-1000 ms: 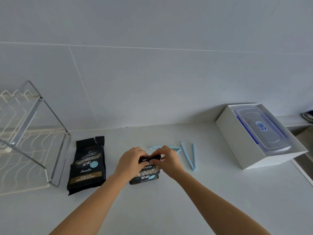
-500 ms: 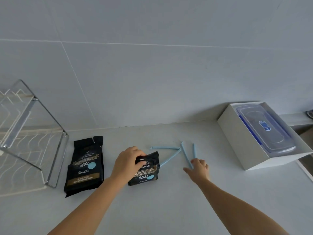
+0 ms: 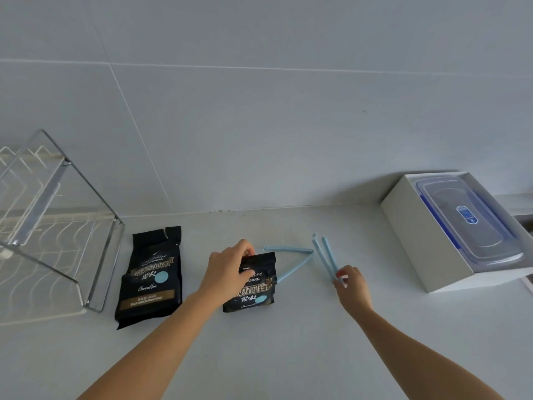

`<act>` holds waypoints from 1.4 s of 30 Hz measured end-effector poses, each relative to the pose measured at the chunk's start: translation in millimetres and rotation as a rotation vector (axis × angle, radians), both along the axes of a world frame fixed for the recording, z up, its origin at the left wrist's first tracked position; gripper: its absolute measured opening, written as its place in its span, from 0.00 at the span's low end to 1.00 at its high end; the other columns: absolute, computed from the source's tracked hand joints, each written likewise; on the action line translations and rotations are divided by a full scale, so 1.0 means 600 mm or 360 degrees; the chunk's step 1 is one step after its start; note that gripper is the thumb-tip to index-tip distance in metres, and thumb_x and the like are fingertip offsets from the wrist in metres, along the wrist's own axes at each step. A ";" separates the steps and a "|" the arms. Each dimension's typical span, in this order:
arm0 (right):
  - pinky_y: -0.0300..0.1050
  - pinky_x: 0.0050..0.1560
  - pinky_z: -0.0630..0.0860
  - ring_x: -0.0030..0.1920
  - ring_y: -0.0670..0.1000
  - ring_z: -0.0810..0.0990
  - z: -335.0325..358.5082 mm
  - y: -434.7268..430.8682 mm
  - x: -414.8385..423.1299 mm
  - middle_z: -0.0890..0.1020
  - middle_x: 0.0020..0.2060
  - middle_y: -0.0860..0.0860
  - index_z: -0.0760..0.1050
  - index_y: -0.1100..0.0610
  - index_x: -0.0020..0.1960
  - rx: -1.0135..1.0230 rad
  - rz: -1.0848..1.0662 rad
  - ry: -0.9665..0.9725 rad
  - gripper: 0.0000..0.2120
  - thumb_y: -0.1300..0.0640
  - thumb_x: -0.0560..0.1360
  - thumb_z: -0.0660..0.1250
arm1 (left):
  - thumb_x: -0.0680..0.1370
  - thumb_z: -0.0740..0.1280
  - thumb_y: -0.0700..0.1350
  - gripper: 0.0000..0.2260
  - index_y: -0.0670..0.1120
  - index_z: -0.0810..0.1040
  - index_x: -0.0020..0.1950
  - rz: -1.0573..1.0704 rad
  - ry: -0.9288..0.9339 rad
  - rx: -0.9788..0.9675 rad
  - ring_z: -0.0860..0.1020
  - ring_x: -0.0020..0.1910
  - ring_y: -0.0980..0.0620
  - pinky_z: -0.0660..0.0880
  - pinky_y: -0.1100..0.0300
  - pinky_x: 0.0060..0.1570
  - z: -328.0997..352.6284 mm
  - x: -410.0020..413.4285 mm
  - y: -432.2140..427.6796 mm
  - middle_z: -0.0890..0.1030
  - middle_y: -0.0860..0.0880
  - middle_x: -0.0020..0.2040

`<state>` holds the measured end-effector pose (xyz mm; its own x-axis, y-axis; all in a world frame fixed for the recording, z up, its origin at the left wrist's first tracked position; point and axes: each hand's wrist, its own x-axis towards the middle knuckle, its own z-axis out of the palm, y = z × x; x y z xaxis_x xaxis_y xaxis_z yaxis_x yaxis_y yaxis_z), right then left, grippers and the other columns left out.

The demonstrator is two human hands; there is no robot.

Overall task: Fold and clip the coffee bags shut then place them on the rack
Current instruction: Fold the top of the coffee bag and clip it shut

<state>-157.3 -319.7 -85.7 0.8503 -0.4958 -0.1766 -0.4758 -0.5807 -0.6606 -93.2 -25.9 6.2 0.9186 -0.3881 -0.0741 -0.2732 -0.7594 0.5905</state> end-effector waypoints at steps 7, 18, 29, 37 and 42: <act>0.46 0.41 0.80 0.43 0.53 0.82 0.070 0.008 0.019 0.81 0.46 0.55 0.75 0.51 0.39 0.0405 0.0489 -0.0216 0.13 0.69 0.70 0.70 | 0.69 0.72 0.44 0.10 0.53 0.78 0.49 0.0053 0.0257 -0.0190 0.79 0.49 0.56 0.75 0.57 0.50 0.006 0.014 0.016 0.83 0.55 0.49; 0.50 0.48 0.80 0.47 0.52 0.79 0.148 0.041 0.047 0.82 0.48 0.49 0.76 0.55 0.43 -0.0148 0.1177 -0.0148 0.05 0.62 0.71 0.71 | 0.72 0.71 0.46 0.04 0.51 0.77 0.43 -0.0106 0.0315 -0.0067 0.82 0.43 0.55 0.76 0.55 0.49 0.034 0.036 0.027 0.86 0.52 0.43; 0.45 0.48 0.79 0.45 0.49 0.79 0.188 0.101 0.069 0.81 0.50 0.48 0.76 0.52 0.48 -0.0390 0.1394 -0.0131 0.03 0.57 0.75 0.67 | 0.72 0.70 0.49 0.07 0.53 0.82 0.50 -0.0141 0.0244 0.0104 0.81 0.49 0.57 0.71 0.60 0.47 0.042 0.037 0.025 0.85 0.53 0.49; 0.44 0.43 0.79 0.41 0.46 0.78 0.190 0.139 0.076 0.82 0.46 0.46 0.74 0.49 0.46 -0.0258 0.1381 -0.0170 0.06 0.58 0.73 0.70 | 0.73 0.69 0.49 0.05 0.53 0.82 0.48 -0.0167 0.0038 0.0183 0.78 0.46 0.54 0.71 0.58 0.41 0.047 0.037 0.017 0.81 0.55 0.46; 0.47 0.45 0.80 0.46 0.52 0.81 0.184 0.163 0.078 0.83 0.51 0.47 0.61 0.48 0.48 -0.0077 0.1243 -0.0168 0.18 0.57 0.71 0.71 | 0.70 0.72 0.50 0.06 0.51 0.83 0.46 -0.0142 -0.0146 0.0198 0.71 0.51 0.54 0.66 0.59 0.45 0.045 0.039 0.016 0.74 0.55 0.50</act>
